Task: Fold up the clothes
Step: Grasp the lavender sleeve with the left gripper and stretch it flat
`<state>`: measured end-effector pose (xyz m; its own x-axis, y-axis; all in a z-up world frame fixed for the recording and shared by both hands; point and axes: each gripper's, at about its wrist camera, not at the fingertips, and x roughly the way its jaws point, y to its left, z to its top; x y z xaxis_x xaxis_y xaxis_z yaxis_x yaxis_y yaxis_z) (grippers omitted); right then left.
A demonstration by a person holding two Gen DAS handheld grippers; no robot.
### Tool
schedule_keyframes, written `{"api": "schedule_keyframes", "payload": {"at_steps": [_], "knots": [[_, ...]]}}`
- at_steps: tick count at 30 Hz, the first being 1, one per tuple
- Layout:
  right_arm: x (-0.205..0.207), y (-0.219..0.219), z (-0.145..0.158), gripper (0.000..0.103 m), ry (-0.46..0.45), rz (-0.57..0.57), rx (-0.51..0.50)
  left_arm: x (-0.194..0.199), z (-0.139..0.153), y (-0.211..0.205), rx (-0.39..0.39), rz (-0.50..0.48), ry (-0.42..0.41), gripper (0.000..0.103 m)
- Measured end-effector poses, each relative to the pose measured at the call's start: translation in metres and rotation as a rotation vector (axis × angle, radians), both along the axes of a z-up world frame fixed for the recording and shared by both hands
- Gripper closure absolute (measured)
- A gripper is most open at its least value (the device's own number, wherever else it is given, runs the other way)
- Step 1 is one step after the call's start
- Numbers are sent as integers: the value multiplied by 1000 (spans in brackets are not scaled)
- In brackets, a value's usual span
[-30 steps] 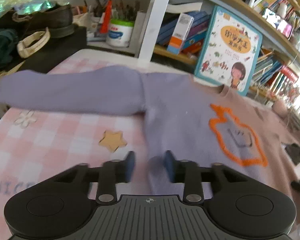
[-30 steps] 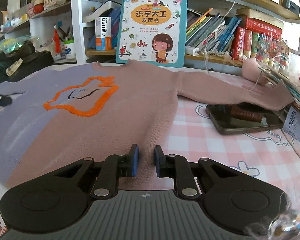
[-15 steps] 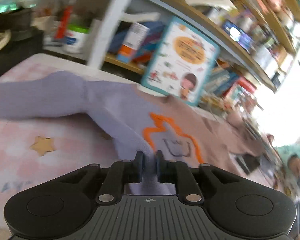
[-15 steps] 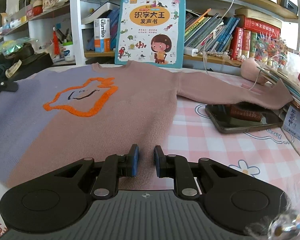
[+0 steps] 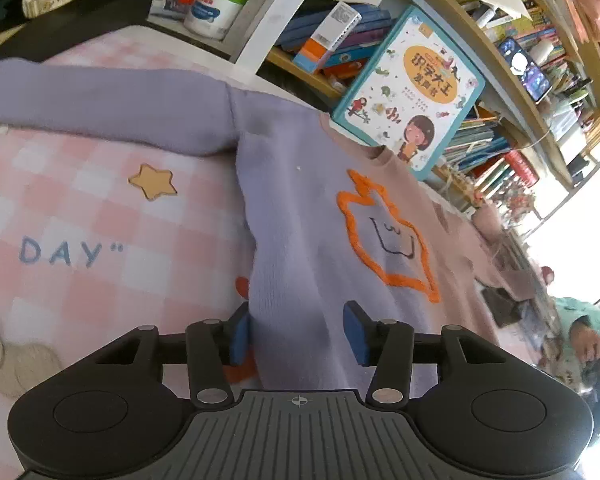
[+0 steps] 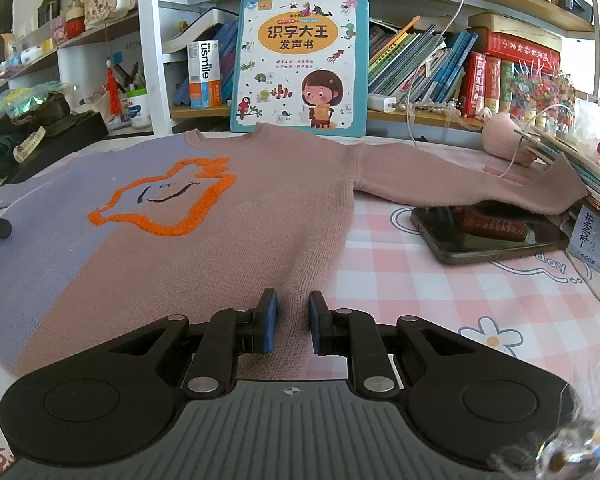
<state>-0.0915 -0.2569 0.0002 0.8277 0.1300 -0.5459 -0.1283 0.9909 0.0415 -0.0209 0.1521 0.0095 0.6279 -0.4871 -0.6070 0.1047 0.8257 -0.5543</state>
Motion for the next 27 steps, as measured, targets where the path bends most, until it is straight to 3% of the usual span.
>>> {"api": "schedule_keyframes", "payload": {"at_steps": [3,4,5,8,10,16,23,27], "knots": [[0,0,0,87,0,0,0,2,-3,2,-86,2,18,67],[0,0,0,87,0,-1,0,1,-2,3,-104,6,11,80],[0,0,0,87,0,0,-1,-1,1,3,-109,8,-3,81],[0,1,0,87,0,1,-2,-7,12,2,-72,15,-48,85],[0,1,0,87,0,1,-4,-8,13,4,-12,36,-34,92],[1,1,1,87,3,1,-6,-12,7,9,153,75,16,91],[0,2,1,87,4,-2,-13,-19,32,1,370,102,-139,83],[0,3,1,86,3,-7,-17,-20,37,-9,401,92,-206,69]]}}
